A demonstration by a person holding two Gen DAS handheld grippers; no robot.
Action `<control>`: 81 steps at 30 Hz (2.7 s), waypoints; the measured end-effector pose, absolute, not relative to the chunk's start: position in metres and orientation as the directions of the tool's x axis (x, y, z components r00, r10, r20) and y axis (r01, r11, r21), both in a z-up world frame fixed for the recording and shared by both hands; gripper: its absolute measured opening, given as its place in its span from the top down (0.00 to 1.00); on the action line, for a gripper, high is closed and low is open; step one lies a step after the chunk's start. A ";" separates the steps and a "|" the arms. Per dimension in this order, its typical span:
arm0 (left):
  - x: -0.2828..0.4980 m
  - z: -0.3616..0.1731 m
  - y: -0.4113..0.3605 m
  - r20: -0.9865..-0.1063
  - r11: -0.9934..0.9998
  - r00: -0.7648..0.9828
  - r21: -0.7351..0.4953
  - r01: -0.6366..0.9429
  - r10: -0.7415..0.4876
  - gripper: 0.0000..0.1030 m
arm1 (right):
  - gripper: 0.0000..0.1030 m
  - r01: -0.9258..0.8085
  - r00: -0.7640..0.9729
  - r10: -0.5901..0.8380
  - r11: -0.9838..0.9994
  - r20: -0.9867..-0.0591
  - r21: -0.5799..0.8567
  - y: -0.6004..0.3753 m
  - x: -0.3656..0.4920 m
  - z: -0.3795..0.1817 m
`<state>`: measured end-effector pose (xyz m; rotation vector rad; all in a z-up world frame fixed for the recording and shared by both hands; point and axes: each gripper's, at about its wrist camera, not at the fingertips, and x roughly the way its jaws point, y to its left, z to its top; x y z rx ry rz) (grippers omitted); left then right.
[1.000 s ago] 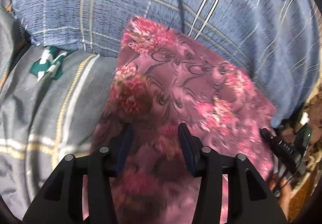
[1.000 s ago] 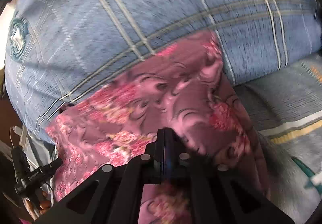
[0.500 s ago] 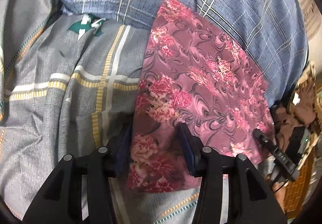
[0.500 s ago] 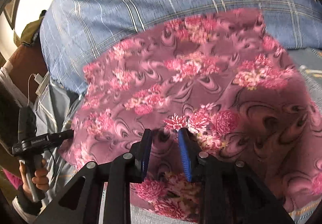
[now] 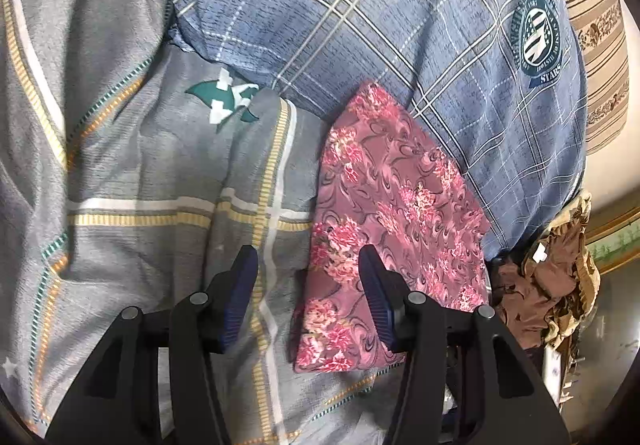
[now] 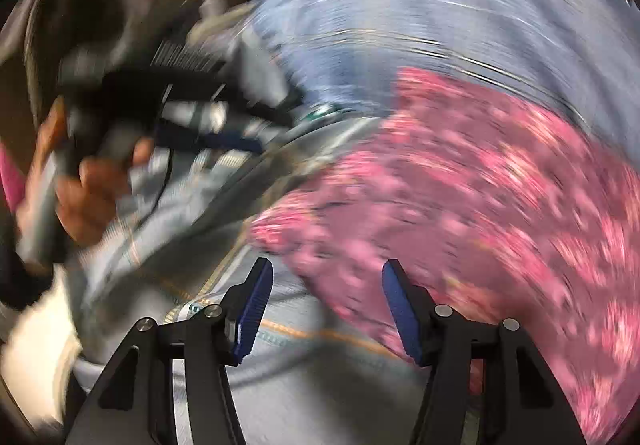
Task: Fold small clothes
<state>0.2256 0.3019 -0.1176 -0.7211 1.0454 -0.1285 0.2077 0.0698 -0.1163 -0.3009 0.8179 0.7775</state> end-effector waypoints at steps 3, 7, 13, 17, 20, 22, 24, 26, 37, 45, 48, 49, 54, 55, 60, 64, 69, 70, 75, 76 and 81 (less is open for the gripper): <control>0.225 -0.118 0.307 -0.742 0.768 0.519 -0.599 -0.226 -0.426 0.51 | 0.39 -0.745 0.466 0.415 0.660 -0.782 -0.094 0.104 0.207 -0.132; 0.231 -0.120 0.310 -0.739 0.759 0.511 -0.609 -0.230 -0.439 0.51 | 0.43 -0.708 0.565 0.322 0.662 -0.759 -0.247 0.123 0.209 -0.142; 0.260 -0.119 0.306 -0.717 0.720 0.485 -0.656 -0.228 -0.500 0.49 | 0.95 -0.648 0.611 0.365 0.741 -0.702 -0.179 0.103 0.221 -0.125; 0.287 -0.120 0.298 -0.691 0.682 0.482 -0.693 -0.231 -0.538 0.40 | 0.95 -0.599 0.645 0.434 0.798 -0.629 -0.063 0.067 0.224 -0.098; 0.310 -0.132 0.288 -0.659 0.624 0.454 -0.740 -0.251 -0.600 0.39 | 0.95 -0.598 0.646 0.461 0.801 -0.608 -0.029 0.059 0.223 -0.092; 0.323 -0.138 0.280 -0.662 0.620 0.430 -0.741 -0.257 -0.613 0.38 | 0.95 -0.607 0.640 0.472 0.794 -0.607 -0.022 0.057 0.221 -0.091; 0.338 -0.147 0.268 -0.696 0.651 0.395 -0.711 -0.265 -0.599 0.38 | 0.95 -0.615 0.630 0.486 0.788 -0.605 -0.008 0.056 0.220 -0.093; 0.349 -0.155 0.261 -0.725 0.677 0.363 -0.683 -0.274 -0.585 0.38 | 0.95 -0.617 0.628 0.495 0.787 -0.601 0.004 0.054 0.219 -0.094; 0.379 -0.158 0.226 -0.777 0.772 0.360 -0.604 -0.197 -0.516 0.74 | 0.95 -0.615 0.612 0.524 0.786 -0.592 0.061 0.048 0.223 -0.095; 0.354 -0.121 0.213 -0.752 0.781 0.436 -0.605 -0.157 -0.495 0.89 | 0.95 -0.600 0.622 0.552 0.792 -0.555 0.114 0.030 0.216 -0.085; 0.344 -0.097 0.202 -0.731 0.779 0.464 -0.614 -0.127 -0.500 0.89 | 0.95 -0.587 0.634 0.563 0.797 -0.530 0.143 0.015 0.209 -0.077; 0.343 -0.090 0.197 -0.727 0.781 0.470 -0.613 -0.118 -0.500 0.89 | 0.95 -0.583 0.639 0.565 0.798 -0.522 0.152 0.009 0.206 -0.074; 0.343 -0.056 0.166 -0.731 0.812 0.503 -0.576 -0.091 -0.462 0.89 | 0.95 -0.554 0.662 0.572 0.809 -0.484 0.198 -0.021 0.192 -0.062; 0.344 -0.054 0.164 -0.729 0.812 0.505 -0.577 -0.089 -0.462 0.89 | 0.95 -0.550 0.667 0.572 0.810 -0.477 0.202 -0.027 0.189 -0.060; 0.340 -0.030 0.126 -0.730 0.834 0.514 -0.550 -0.050 -0.451 0.89 | 0.95 -0.518 0.693 0.572 0.818 -0.439 0.249 -0.063 0.175 -0.051; 0.342 -0.019 0.086 -0.738 0.852 0.511 -0.523 -0.020 -0.441 0.89 | 0.95 -0.478 0.713 0.566 0.824 -0.413 0.305 -0.101 0.169 -0.049; 0.354 -0.020 0.018 -0.756 0.869 0.480 -0.494 0.027 -0.445 0.89 | 0.95 -0.420 0.735 0.552 0.827 -0.394 0.374 -0.150 0.168 -0.052; 0.355 -0.021 0.009 -0.759 0.870 0.473 -0.492 0.035 -0.448 0.89 | 0.95 -0.408 0.739 0.548 0.827 -0.392 0.387 -0.160 0.167 -0.054; 0.367 -0.046 -0.064 -0.795 0.885 0.407 -0.459 0.080 -0.450 0.89 | 0.95 -0.341 0.760 0.520 0.830 -0.389 0.443 -0.208 0.166 -0.066; 0.370 -0.053 -0.076 -0.804 0.888 0.393 -0.452 0.084 -0.446 0.89 | 0.95 -0.325 0.762 0.514 0.829 -0.393 0.454 -0.218 0.166 -0.069; 0.380 -0.099 -0.125 -0.859 0.911 0.309 -0.404 0.079 -0.408 0.89 | 0.95 -0.220 0.751 0.500 0.806 -0.432 0.550 -0.264 0.171 -0.101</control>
